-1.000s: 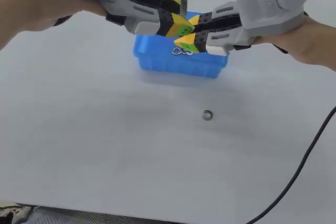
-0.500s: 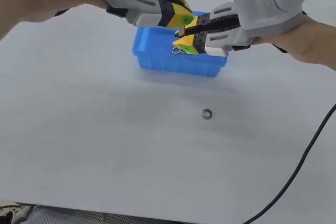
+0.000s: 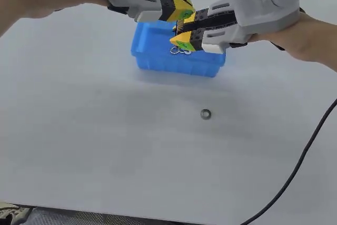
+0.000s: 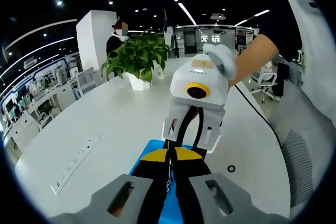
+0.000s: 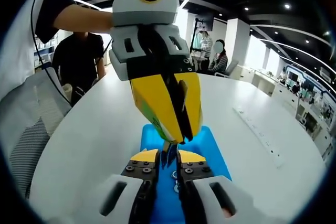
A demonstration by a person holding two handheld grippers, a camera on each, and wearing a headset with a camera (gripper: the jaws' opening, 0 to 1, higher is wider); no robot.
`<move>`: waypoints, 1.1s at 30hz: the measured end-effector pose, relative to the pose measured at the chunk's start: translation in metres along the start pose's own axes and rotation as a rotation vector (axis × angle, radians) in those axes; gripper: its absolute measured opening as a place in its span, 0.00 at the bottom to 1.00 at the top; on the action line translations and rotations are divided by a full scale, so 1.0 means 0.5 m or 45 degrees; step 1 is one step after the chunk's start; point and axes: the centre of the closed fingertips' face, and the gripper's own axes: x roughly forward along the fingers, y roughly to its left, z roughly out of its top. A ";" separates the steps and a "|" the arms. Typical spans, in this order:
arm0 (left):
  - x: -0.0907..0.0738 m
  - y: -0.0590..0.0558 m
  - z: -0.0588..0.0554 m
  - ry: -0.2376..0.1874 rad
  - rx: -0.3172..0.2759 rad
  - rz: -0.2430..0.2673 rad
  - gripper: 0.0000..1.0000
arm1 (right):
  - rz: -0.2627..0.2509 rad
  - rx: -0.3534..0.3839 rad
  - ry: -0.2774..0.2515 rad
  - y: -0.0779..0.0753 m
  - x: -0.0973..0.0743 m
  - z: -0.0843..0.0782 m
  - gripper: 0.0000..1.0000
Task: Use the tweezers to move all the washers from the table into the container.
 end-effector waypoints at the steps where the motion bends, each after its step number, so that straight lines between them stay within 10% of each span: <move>1: 0.000 0.000 0.000 0.003 0.012 -0.002 0.06 | -0.002 0.028 0.013 0.000 0.000 -0.001 0.18; 22: -0.031 -0.001 0.048 -0.070 -0.006 0.028 0.06 | -0.083 0.160 -0.015 0.012 -0.068 -0.003 0.69; 33: -0.054 -0.071 0.084 -0.107 0.009 -0.016 0.06 | -0.183 0.261 -0.006 0.046 -0.154 -0.044 0.93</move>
